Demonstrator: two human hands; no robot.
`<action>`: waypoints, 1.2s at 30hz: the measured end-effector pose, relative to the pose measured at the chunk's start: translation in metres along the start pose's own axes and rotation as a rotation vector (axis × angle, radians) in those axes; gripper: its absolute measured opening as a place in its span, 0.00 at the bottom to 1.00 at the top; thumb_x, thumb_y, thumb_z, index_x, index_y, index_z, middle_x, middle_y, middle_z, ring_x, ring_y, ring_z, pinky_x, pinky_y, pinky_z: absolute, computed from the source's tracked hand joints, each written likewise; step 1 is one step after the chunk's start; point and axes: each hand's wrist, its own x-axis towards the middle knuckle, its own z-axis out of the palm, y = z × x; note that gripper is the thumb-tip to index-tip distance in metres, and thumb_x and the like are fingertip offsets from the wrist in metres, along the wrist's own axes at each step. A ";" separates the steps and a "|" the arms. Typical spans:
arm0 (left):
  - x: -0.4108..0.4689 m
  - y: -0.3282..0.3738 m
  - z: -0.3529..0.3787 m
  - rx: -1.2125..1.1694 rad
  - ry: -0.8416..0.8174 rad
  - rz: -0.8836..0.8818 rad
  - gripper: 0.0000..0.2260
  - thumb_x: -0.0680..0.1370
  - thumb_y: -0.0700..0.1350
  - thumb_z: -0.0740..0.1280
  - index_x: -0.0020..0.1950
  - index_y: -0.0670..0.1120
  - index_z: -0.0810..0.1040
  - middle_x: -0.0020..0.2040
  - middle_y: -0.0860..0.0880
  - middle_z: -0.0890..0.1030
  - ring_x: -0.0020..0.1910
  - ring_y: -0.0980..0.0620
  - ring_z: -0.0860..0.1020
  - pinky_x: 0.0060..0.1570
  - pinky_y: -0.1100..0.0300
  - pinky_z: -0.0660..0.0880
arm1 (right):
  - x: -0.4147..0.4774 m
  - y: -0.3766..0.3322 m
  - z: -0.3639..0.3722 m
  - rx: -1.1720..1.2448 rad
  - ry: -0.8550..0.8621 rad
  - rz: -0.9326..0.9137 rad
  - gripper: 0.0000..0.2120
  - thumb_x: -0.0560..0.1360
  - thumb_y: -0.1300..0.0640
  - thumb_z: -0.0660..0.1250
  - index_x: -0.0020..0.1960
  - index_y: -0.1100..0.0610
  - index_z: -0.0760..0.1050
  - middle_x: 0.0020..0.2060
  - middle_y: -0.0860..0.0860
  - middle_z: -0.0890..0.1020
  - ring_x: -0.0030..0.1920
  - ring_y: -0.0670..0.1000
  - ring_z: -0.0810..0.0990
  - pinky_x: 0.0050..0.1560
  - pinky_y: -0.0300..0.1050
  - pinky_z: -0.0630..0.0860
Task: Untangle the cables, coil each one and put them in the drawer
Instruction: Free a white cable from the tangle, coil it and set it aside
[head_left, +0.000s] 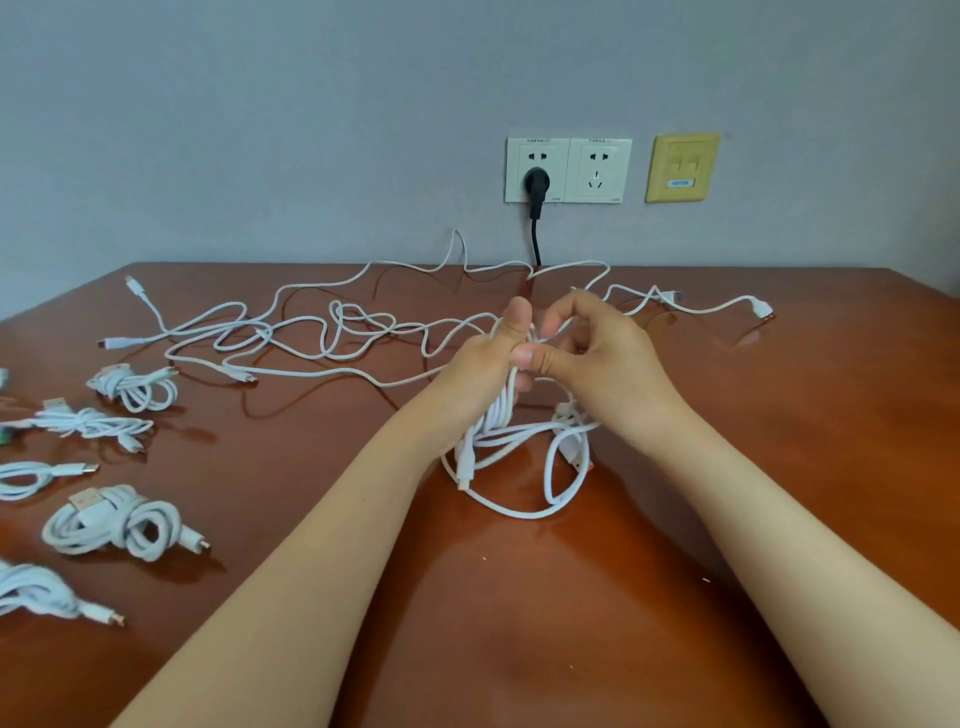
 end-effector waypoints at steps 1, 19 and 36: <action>-0.001 0.000 -0.001 0.020 -0.031 -0.005 0.25 0.74 0.68 0.48 0.35 0.51 0.73 0.18 0.52 0.72 0.24 0.55 0.70 0.38 0.57 0.66 | 0.002 0.003 -0.001 0.012 0.034 0.054 0.14 0.68 0.57 0.74 0.39 0.55 0.68 0.25 0.47 0.75 0.25 0.40 0.72 0.30 0.32 0.66; 0.004 -0.001 -0.012 -0.496 0.060 0.006 0.15 0.80 0.39 0.60 0.34 0.46 0.67 0.23 0.53 0.65 0.19 0.58 0.60 0.18 0.70 0.57 | 0.006 0.004 -0.011 -0.020 -0.281 0.312 0.09 0.71 0.69 0.67 0.41 0.56 0.74 0.30 0.51 0.75 0.24 0.44 0.72 0.30 0.35 0.73; 0.005 -0.004 -0.014 -0.383 -0.037 -0.084 0.11 0.81 0.41 0.59 0.38 0.45 0.68 0.23 0.52 0.66 0.19 0.58 0.61 0.18 0.70 0.58 | 0.009 -0.004 -0.007 0.227 -0.049 0.253 0.05 0.77 0.56 0.64 0.49 0.58 0.74 0.29 0.51 0.76 0.22 0.44 0.71 0.23 0.35 0.69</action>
